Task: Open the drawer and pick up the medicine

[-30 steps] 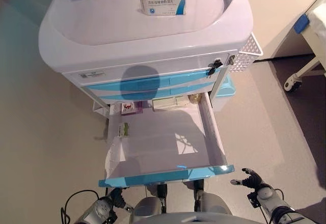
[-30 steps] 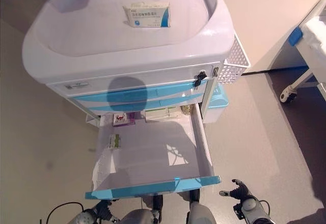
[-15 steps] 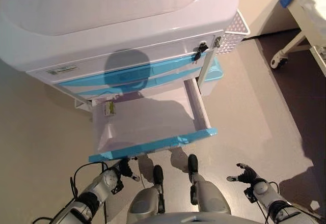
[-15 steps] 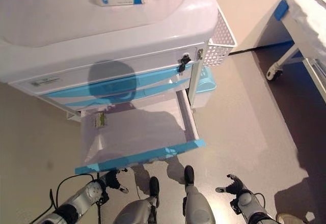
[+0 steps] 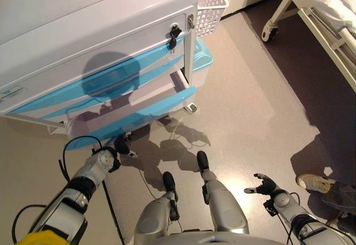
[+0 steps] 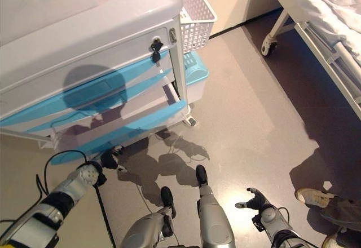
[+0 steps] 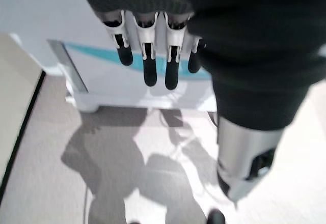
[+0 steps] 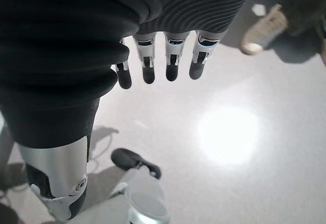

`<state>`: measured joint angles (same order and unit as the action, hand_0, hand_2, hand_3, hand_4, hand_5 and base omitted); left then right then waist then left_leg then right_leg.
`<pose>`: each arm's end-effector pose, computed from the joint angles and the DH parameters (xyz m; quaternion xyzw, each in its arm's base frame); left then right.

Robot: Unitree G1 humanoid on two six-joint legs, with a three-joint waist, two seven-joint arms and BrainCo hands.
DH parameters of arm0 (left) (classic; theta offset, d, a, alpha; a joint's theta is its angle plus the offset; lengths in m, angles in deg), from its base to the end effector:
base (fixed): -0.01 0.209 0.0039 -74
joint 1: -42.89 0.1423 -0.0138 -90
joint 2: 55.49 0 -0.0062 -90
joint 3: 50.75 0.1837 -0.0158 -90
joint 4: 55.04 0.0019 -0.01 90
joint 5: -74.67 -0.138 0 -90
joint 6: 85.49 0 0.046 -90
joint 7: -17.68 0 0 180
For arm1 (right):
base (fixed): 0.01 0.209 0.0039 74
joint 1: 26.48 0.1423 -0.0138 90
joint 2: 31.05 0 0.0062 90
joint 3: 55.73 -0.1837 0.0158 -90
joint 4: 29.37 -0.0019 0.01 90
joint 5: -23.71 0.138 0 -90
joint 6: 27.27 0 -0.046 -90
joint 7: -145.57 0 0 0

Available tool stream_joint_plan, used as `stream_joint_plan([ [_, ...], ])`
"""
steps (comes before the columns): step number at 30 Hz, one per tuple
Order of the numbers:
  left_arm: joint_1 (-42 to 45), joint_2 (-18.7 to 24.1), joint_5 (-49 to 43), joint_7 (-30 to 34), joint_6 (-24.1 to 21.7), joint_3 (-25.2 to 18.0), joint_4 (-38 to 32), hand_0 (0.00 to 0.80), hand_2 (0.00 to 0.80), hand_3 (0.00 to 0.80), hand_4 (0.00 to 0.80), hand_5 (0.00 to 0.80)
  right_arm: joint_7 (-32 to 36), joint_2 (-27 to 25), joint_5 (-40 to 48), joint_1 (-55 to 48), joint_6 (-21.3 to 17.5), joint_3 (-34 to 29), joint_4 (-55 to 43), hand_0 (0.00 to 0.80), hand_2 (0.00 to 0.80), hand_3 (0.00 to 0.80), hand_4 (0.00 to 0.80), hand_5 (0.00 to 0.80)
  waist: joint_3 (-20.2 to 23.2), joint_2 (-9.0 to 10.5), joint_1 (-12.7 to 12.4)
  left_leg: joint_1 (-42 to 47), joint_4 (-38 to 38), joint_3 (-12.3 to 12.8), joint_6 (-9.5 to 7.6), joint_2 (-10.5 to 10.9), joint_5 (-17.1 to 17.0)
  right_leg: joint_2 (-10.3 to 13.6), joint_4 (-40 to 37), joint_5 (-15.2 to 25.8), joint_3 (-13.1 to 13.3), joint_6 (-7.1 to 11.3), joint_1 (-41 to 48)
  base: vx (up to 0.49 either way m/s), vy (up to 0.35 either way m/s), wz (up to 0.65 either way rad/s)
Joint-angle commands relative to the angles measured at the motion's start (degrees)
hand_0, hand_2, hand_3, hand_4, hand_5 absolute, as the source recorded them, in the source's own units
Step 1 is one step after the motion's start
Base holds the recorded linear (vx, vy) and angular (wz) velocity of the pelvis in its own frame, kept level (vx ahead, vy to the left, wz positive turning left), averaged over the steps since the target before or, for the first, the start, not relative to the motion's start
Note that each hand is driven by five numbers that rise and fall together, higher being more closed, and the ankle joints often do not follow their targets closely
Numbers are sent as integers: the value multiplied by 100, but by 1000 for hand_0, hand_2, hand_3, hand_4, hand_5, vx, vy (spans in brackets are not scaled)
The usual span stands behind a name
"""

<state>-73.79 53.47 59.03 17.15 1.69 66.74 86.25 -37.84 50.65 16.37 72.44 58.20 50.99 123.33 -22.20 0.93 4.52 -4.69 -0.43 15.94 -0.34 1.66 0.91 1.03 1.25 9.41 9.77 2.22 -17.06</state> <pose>0.2579 0.2658 0.0172 0.5133 0.2200 -0.0896 0.8246 0.1500 -0.2616 -0.0743 -0.3277 0.4174 0.0285 0.8471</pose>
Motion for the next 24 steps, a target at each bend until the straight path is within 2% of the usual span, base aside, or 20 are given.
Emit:
stream_joint_plan([
  [1,-499,422,-112,-360,-30,-384,264,0,0,0,0,0,47,-145,2,22,24,372,-45,0,0,0,0,0,363,124,43,-793,-1137,-143,-214,-112,492,-65,756,-370,210,355,-219,-5,63,-20],
  [3,-804,587,-74,-409,17,-408,528,0,0,0,0,0,82,-96,15,32,26,436,-27,0,0,0,0,0,366,174,63,-829,-1196,-35,-234,-129,540,-84,754,-351,331,382,-282,-4,69,-24],
  [8,-1355,818,20,-616,114,-502,1170,0,0,0,0,0,96,34,85,18,18,543,56,0,0,0,0,0,382,271,89,-897,-1261,75,-259,-151,594,-93,697,-290,431,428,-331,10,40,-18],
  [18,-1808,1105,80,-905,180,-612,1595,0,0,0,0,0,103,211,224,-43,-33,700,70,0,0,0,0,0,450,367,81,-1008,-1343,27,-271,-163,643,-113,618,-259,393,423,-365,18,1,-2],
  [24,-2024,1536,243,-1077,116,-715,1695,0,0,0,0,0,109,224,312,-69,-123,785,-108,0,0,0,0,0,560,450,61,-1106,-1408,-23,-258,-206,657,-165,537,-233,335,412,-365,6,-11,0],
])
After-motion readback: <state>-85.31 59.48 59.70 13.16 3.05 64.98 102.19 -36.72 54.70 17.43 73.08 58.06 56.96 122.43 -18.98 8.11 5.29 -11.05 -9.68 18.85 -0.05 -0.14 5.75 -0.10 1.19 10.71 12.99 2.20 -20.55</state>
